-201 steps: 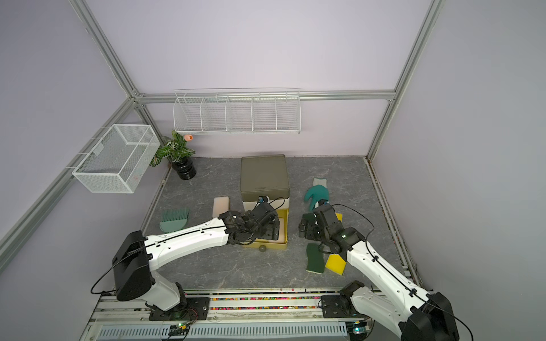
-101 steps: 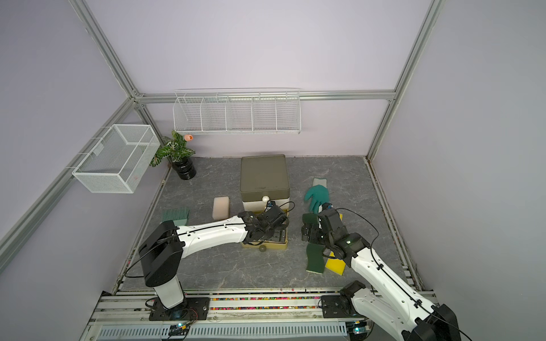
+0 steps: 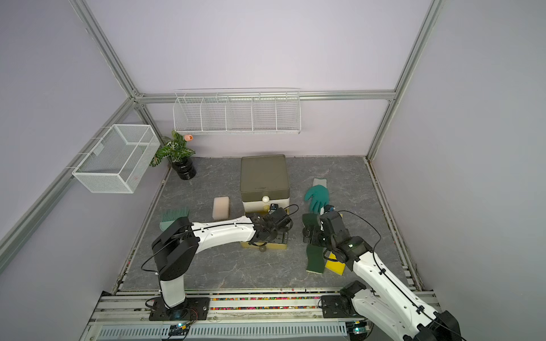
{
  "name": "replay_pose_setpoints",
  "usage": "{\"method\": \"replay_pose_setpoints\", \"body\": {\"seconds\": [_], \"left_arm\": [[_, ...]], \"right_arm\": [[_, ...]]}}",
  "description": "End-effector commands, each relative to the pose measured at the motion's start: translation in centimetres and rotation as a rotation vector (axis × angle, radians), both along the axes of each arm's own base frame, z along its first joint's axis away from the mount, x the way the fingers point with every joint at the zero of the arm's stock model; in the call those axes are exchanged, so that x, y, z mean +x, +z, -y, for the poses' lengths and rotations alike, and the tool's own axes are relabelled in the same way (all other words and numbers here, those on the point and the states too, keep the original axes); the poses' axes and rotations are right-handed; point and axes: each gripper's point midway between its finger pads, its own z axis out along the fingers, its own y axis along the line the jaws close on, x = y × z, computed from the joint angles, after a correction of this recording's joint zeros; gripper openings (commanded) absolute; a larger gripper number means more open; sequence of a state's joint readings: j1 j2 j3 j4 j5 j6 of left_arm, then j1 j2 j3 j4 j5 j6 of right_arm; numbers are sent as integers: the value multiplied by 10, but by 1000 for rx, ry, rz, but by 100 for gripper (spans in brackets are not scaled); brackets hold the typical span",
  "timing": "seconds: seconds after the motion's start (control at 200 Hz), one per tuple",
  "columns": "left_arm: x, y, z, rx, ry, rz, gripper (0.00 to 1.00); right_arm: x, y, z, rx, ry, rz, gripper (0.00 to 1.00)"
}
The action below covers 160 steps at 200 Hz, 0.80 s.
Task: Take the sponge out of the drawer
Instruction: Pick up the sponge from the drawer.
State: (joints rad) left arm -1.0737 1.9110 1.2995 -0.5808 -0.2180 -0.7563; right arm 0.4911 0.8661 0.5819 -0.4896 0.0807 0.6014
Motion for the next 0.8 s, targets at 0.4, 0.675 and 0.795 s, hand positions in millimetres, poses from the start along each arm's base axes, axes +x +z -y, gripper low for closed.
{"method": "replay_pose_setpoints", "body": {"seconds": [0.4, 0.675, 0.795], "left_arm": [[9, 3, -44, 104, 82, 46, 85], [13, 1, -30, 96, 54, 35, 86], [14, -2, -28, 101, 55, 35, 87]], "right_arm": [[-2, -3, 2, 10, 5, 8, 93], [-2, -4, 2, 12, 2, 5, 94], [-3, -5, 2, 11, 3, 5, 94]]}}
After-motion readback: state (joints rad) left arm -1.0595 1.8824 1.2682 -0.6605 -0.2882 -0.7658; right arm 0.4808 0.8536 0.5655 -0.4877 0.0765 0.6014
